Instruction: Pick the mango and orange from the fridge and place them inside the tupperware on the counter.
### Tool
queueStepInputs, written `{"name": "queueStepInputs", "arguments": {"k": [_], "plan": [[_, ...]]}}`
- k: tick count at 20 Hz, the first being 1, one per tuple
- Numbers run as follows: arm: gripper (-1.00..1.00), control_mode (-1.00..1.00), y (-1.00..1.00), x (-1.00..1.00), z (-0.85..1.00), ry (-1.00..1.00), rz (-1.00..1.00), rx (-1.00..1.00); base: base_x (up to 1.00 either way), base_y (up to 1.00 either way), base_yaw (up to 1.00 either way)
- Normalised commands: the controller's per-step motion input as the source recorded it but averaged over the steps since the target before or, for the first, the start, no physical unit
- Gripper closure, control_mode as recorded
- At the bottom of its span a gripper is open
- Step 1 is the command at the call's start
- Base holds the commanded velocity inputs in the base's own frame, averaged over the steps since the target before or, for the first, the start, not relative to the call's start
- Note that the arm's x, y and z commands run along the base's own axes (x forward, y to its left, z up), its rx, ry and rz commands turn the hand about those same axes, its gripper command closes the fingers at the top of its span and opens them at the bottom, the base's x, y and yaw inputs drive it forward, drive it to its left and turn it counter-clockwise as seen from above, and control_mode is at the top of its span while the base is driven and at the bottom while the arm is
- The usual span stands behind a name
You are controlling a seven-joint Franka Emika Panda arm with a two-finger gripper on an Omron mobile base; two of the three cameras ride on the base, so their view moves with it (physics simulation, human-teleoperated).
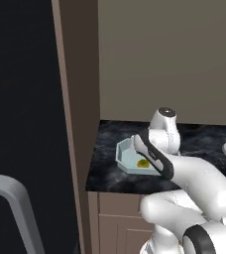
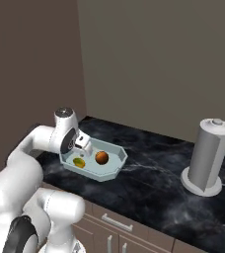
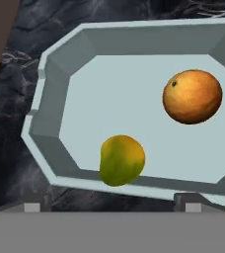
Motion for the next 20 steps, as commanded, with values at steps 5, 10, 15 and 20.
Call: {"name": "queueStepInputs", "arguments": {"k": [5, 10, 15, 20], "plan": [[-1.0, -1.0, 0.0, -0.52, 0.67, -0.22, -0.01, -0.01, 0.0, 0.0, 0.0], [-1.0, -1.0, 0.0, -0.59, 0.64, -0.21, -0.02, 0.0, 0.0, 0.0, 0.0], [-1.0, -1.0, 0.0, -0.58, 0.61, -0.25, -0.02, -0.01, 0.0, 0.0, 0.0], [-1.0, -1.0, -0.01, -0.58, 0.6, -0.15, -0.08, -0.03, 0.0, 0.0, 0.0]]}}
